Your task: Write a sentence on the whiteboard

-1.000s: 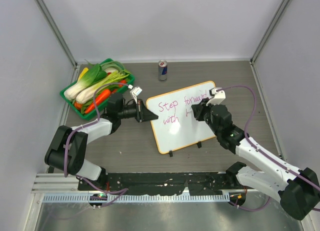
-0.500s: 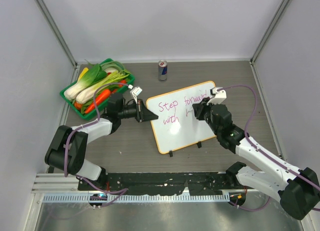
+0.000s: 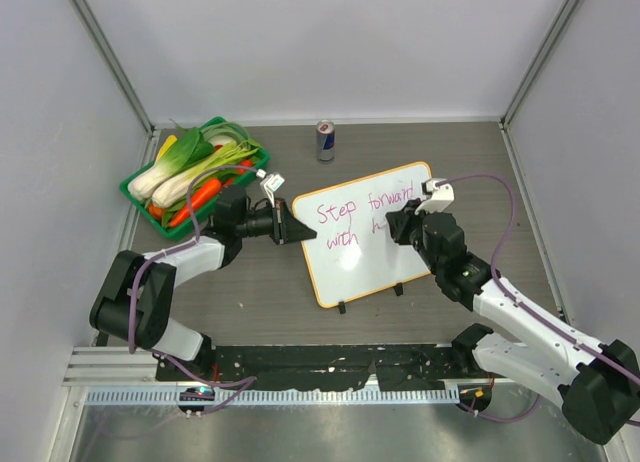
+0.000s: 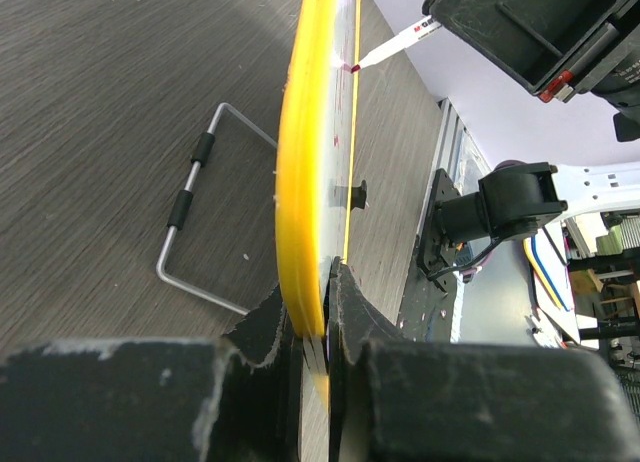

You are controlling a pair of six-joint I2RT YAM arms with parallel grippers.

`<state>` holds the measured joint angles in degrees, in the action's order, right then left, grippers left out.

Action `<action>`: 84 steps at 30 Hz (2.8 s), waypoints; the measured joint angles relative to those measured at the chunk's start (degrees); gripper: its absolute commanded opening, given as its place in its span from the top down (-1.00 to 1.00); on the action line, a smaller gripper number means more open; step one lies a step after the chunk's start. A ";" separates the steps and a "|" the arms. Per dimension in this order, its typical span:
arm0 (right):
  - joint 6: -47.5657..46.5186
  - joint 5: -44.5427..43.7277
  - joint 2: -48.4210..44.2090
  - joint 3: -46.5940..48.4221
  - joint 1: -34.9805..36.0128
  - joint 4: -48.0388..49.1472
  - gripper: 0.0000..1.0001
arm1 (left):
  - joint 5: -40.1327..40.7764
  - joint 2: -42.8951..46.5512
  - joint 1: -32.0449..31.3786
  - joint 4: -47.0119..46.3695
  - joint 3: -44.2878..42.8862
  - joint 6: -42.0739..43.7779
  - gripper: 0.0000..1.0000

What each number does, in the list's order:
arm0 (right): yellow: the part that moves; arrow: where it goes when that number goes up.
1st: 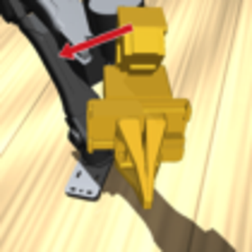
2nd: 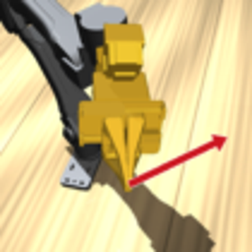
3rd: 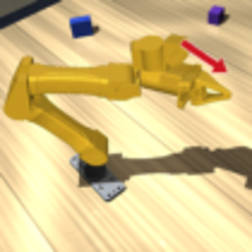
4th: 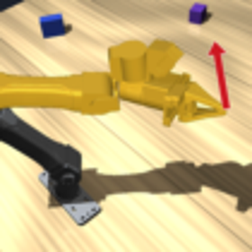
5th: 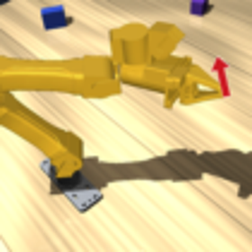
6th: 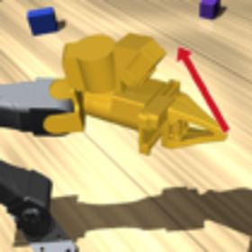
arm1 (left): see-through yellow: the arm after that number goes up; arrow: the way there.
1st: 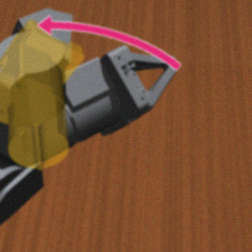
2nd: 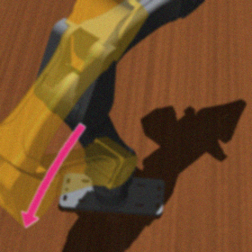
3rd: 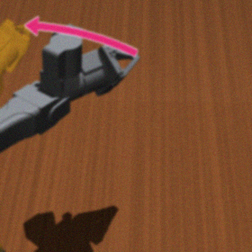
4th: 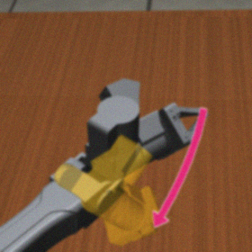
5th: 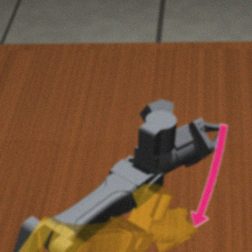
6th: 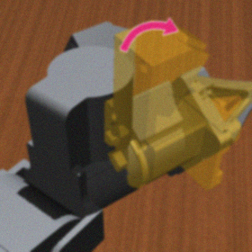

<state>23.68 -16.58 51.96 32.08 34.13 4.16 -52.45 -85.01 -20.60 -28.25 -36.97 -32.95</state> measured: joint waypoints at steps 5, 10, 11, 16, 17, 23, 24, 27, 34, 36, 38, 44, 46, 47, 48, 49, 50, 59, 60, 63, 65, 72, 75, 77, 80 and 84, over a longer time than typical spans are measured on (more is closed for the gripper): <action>0.46 0.37 -1.11 -1.03 0.00 -0.42 0.97 | -0.02 0.00 0.00 0.00 0.00 0.00 1.00; 0.46 0.55 -1.18 -1.03 0.00 -0.55 0.97 | -0.02 0.00 0.00 0.02 0.00 0.00 1.00; 0.46 0.66 -1.27 -1.03 0.00 -0.74 0.97 | -0.02 0.00 0.00 0.00 -0.02 0.00 1.00; 0.48 1.31 -2.34 -0.98 0.00 -2.60 0.97 | -0.11 0.00 0.00 0.00 -0.09 0.09 1.00; 0.48 1.49 -2.75 -0.92 0.00 -3.04 0.97 | -0.11 0.00 0.00 0.02 -0.09 0.11 1.00; 0.46 0.81 -4.94 0.31 0.00 -3.23 0.97 | -0.11 0.00 0.00 0.02 -0.09 0.15 1.00; 0.46 0.52 -4.83 0.63 0.00 -3.17 0.97 | -0.11 0.00 0.00 0.02 -0.09 0.13 1.00; 0.39 -0.74 -3.67 1.86 0.00 -2.93 0.97 | -0.13 0.00 -0.02 0.02 -0.09 0.15 1.00; 0.37 -2.73 0.52 2.43 0.00 -2.47 0.97 | -0.13 0.00 -0.02 0.02 -0.09 0.15 1.00; 0.39 -2.91 0.83 2.43 0.00 -2.43 0.97 | -0.13 0.00 -0.02 0.02 -0.09 0.15 1.00; 0.42 -3.10 0.98 2.43 0.00 -2.19 0.97 | -0.13 0.00 -0.02 0.04 -0.09 0.15 1.00; 0.37 -3.32 1.46 2.43 0.00 -1.55 0.97 | -0.11 -0.15 0.00 0.04 -0.11 0.11 1.00; 0.35 -3.21 1.64 2.43 0.00 -1.44 0.98 | -0.11 -0.17 0.00 0.07 -0.11 0.09 1.00; 0.31 -3.17 1.68 2.43 0.00 -1.40 0.97 | -0.11 -0.20 0.00 0.07 -0.11 0.09 1.00; 0.26 -3.02 1.70 2.43 0.00 -1.40 0.97 | -0.11 -0.22 0.00 0.09 -0.11 0.09 1.00; 0.24 -2.91 1.70 2.43 0.00 -1.40 0.97 | -0.11 -0.24 0.00 0.09 -0.11 0.09 1.00; 0.22 -2.84 1.70 2.43 0.00 -1.42 0.97 | -0.11 -0.24 0.00 0.09 -0.11 0.09 1.00; 0.24 -1.57 1.42 1.99 0.00 -1.86 0.97 | -0.09 -0.28 0.00 0.15 -0.11 0.07 1.00; 0.26 -1.51 1.27 1.88 0.00 -2.05 0.97 | -0.09 -0.28 0.00 0.17 -0.11 0.09 1.00; 0.24 -1.31 0.74 1.68 0.00 -3.17 0.97 | -0.11 -0.31 0.00 0.22 -0.17 0.07 1.00; 0.24 -1.29 0.37 1.42 0.00 -3.50 0.97 | -0.13 -0.35 0.00 0.22 -0.22 0.09 1.00; 0.46 -1.79 0.02 1.05 0.00 -4.52 0.97 | -0.11 -0.37 0.00 0.28 -0.22 0.07 1.00; 0.52 -2.54 0.00 1.05 0.00 -4.83 0.97 | -0.09 -0.37 0.00 0.31 -0.22 0.09 1.00; 0.50 -2.91 -0.02 1.05 0.07 -4.90 0.97 | -0.09 -0.37 0.00 0.31 -0.22 0.09 1.00; 0.48 -3.37 0.02 1.11 0.07 -4.87 0.97 | -0.09 -0.39 0.00 0.33 -0.24 0.07 1.00; 0.42 -4.09 0.63 1.77 0.07 -5.09 0.97 | -0.09 -0.39 0.00 0.42 -0.26 0.09 1.00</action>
<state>24.10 -20.67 52.60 33.85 34.20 -0.93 -52.53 -85.41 -20.60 -27.83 -37.23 -32.86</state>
